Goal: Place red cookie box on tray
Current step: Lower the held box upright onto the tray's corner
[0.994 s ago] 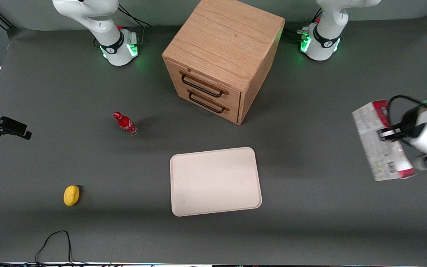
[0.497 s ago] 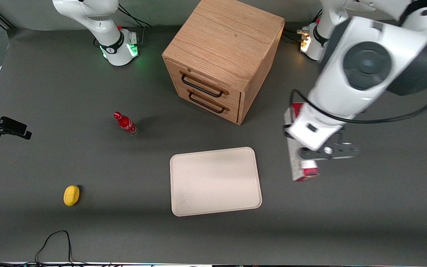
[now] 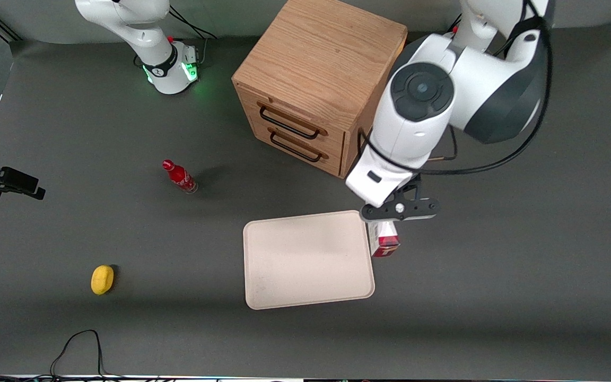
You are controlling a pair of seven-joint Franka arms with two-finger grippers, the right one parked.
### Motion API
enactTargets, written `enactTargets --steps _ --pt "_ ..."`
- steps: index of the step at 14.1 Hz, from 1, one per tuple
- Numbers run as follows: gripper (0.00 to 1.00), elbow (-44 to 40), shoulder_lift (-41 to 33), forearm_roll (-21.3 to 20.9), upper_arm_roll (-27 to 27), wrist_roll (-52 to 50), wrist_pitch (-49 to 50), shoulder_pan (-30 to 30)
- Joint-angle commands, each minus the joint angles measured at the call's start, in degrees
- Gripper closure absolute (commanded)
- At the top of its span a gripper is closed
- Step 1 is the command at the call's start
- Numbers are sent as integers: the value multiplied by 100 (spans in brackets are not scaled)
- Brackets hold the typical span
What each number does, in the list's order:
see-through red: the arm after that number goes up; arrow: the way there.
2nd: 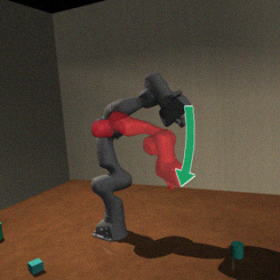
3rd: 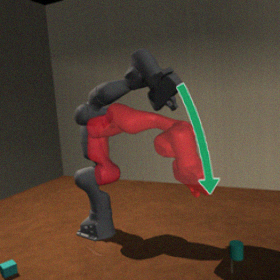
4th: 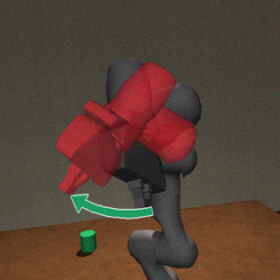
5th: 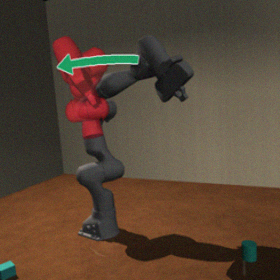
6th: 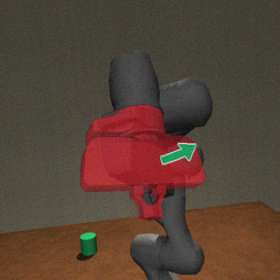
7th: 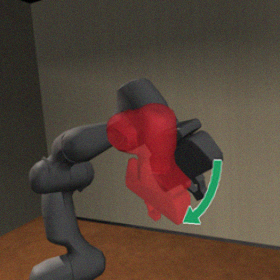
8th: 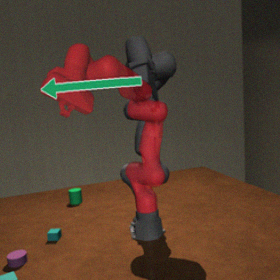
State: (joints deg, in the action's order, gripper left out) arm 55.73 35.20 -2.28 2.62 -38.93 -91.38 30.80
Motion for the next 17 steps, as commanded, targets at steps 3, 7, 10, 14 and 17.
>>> enactTargets --steps 3,7,10,14,17 --pt "100 -159 891 17 -112 -212 -695 119" --pt "100 -133 1524 26 -112 -203 -1434 111" --pt "100 235 1701 17 -112 -168 -1952 102" --pt "100 465 1841 0 -121 -177 -2314 93" --pt "100 465 1877 -27 -121 -159 -2332 93"
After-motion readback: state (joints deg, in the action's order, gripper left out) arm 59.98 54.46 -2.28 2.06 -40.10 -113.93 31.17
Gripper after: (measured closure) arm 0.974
